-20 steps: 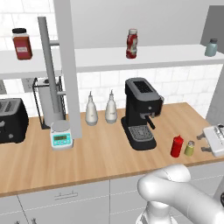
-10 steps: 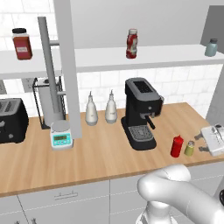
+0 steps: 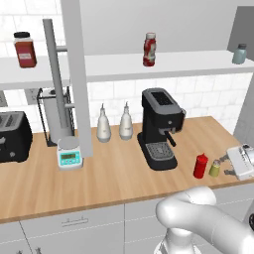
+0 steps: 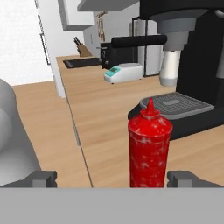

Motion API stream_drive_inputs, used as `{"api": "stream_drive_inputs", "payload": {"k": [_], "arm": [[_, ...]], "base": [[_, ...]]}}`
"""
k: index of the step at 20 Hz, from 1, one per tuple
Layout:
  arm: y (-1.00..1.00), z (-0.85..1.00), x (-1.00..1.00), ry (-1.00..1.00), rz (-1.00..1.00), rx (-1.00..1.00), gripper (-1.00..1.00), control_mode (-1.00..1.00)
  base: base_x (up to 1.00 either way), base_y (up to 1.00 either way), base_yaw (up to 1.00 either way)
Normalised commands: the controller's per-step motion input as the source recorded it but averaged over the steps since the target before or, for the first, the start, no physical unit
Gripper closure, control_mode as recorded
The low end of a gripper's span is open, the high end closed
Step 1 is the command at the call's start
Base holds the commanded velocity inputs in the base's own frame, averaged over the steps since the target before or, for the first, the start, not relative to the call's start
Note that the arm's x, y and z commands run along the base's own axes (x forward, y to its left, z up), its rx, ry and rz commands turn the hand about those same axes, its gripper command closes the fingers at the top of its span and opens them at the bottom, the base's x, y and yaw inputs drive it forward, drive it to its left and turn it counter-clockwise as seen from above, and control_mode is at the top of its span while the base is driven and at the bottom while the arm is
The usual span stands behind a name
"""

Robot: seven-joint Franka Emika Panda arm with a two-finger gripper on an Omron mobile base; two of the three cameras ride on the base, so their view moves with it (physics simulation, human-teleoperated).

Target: Put the shaker and condiment bottle from the counter next to their counterparts in the cabinet.

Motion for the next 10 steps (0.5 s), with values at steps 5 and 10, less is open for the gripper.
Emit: {"api": "stream_drive_inputs", "payload": {"k": [5, 10], "arm": [[-0.12, 0.00, 0.09, 0.00, 0.00, 0.00, -1.00, -1.00], [-0.06, 0.00, 0.37, 0.00, 0.00, 0.00, -1.00, -1.00]], "base": [[0.00, 0.00, 0.00], [0.00, 0.00, 0.00]]}}
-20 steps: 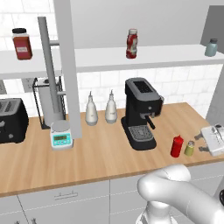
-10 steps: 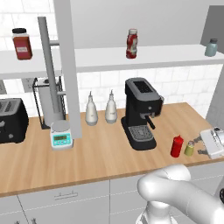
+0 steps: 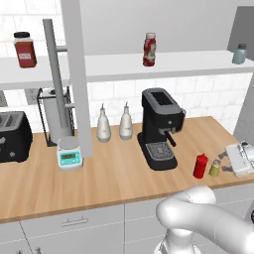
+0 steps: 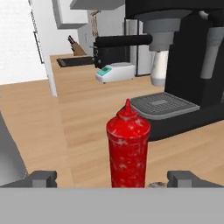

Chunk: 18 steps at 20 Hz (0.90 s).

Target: Put the shaker and condiment bottle from the counter next to their counterparts in the cabinet.

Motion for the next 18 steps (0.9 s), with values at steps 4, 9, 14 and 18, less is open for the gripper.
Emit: {"api": "stream_drive_inputs", "payload": {"k": [4, 9, 14, 18], "arm": [[0.00, 0.00, 0.44, 0.00, 0.01, 0.00, -1.00, -1.00], [-0.07, -0.08, 0.13, 0.00, 0.00, 0.00, -1.00, -1.00], [-0.18, -0.16, 0.01, 0.00, 0.01, 0.00, -1.00, -1.00], [0.00, -0.08, 0.00, 0.00, 0.00, 0.00, -1.00, -1.00]], "base": [[0.00, 0.00, 0.00], [0.00, 0.00, 0.00], [0.00, 0.00, 0.00], [0.00, 0.00, 0.00]]}}
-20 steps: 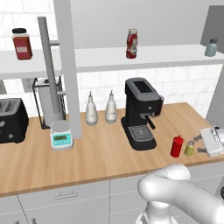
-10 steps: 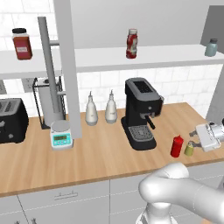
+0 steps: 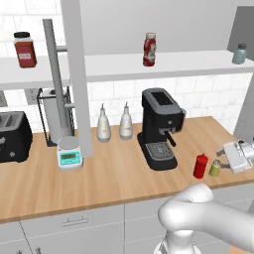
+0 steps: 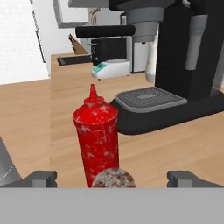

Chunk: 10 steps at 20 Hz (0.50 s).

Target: Put the shaker and condiment bottle from the counter next to their counterparts in the cabinet.

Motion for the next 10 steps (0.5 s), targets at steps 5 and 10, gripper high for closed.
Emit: {"api": "stream_drive_inputs", "payload": {"k": [5, 10], "arm": [[0.00, -0.38, 0.00, 0.00, 0.00, 0.00, -1.00, -1.00], [0.00, -0.04, 0.12, 0.00, 0.00, 0.00, -1.00, -1.00]], "base": [[0.00, 0.00, 0.00], [0.00, 0.00, 0.00]]}}
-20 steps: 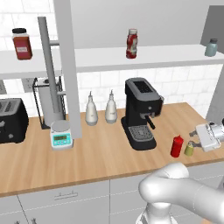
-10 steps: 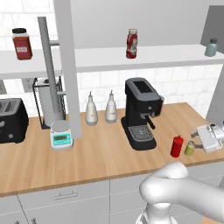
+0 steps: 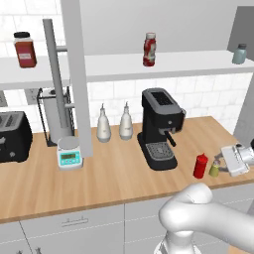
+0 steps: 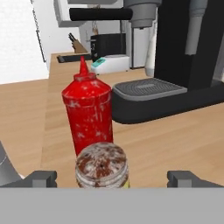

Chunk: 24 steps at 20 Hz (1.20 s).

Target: Put the shaker and condiment bottle from the counter next to their counterparts in the cabinet.

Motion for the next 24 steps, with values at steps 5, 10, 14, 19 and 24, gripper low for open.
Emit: {"api": "stream_drive_inputs", "payload": {"k": [5, 10, 14, 19, 24], "arm": [[0.00, -0.02, 0.06, 0.00, 0.00, 0.00, -1.00, -1.00], [0.00, -0.03, 0.00, 0.02, 0.00, 0.00, -1.00, -1.00], [0.00, -0.10, 0.00, 0.00, 0.00, 0.00, -1.00, -1.00], [0.03, -0.15, 0.00, 0.00, 0.00, 0.00, -1.00, -1.00], [0.04, -0.17, 0.00, 0.00, 0.00, 0.00, 1.00, -1.00]], "base": [[0.00, 0.00, 0.00], [0.00, 0.00, 0.00], [0.00, 0.00, 0.00], [0.00, 0.00, 0.00], [0.00, 0.00, 0.00]]}}
